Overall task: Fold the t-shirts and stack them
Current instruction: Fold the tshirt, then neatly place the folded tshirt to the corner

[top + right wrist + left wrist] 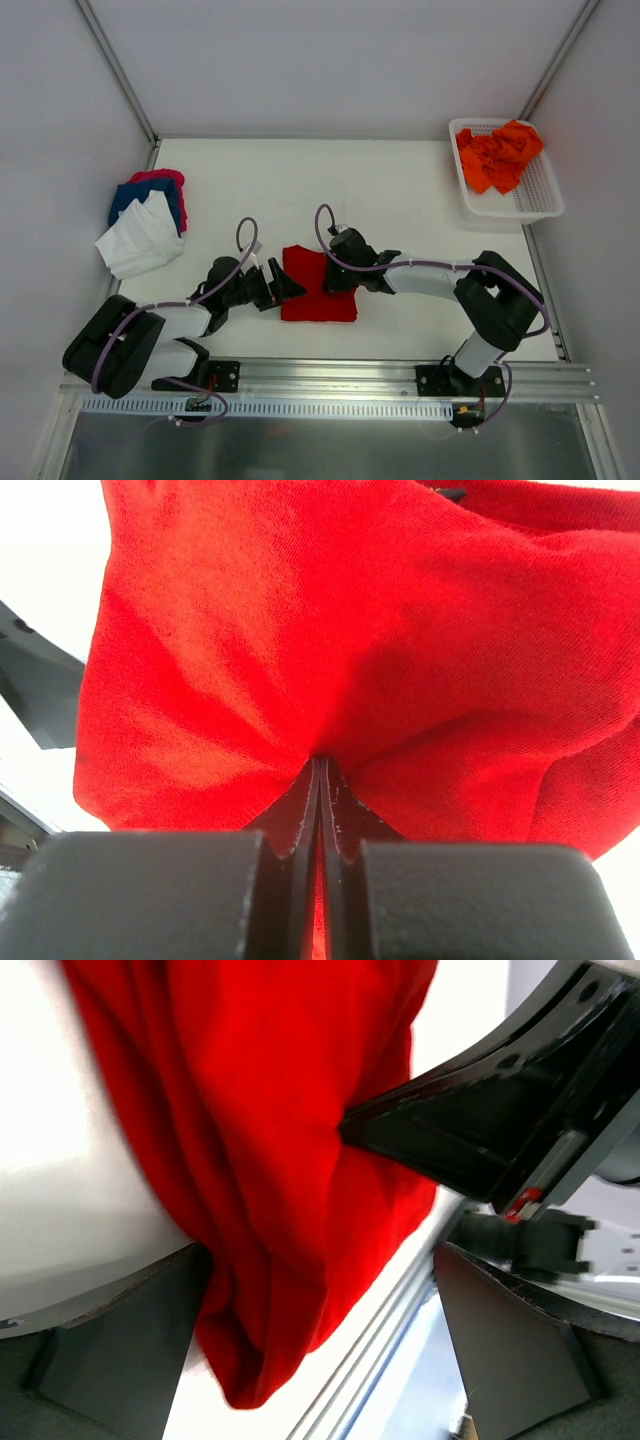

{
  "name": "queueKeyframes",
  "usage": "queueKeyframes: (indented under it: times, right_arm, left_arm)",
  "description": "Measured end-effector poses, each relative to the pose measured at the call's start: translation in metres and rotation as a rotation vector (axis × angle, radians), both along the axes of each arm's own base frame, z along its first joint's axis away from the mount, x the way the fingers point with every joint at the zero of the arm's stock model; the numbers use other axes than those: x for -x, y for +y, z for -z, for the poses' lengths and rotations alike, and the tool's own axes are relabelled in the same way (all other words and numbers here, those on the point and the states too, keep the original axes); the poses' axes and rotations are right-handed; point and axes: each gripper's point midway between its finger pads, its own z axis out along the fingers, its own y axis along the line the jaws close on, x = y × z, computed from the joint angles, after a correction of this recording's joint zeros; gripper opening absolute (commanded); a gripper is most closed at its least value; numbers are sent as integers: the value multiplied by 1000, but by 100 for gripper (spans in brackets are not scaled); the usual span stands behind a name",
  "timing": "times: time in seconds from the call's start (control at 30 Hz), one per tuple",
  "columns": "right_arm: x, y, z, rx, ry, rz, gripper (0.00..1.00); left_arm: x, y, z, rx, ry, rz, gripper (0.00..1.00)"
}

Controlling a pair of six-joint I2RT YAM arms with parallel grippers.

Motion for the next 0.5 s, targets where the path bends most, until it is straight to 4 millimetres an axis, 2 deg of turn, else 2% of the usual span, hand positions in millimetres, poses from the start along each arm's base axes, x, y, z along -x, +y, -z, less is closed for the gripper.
queueKeyframes:
  times: [0.2, 0.5]
  right_arm:
    - [0, 0, 0, 0, 0, 0, 0]
    - [0, 0, 0, -2, 2, -2, 0]
  left_arm:
    - [-6, -14, -1, 103, 24, 11, 99]
    - [-8, -18, -2, 141, 50, 8, 98]
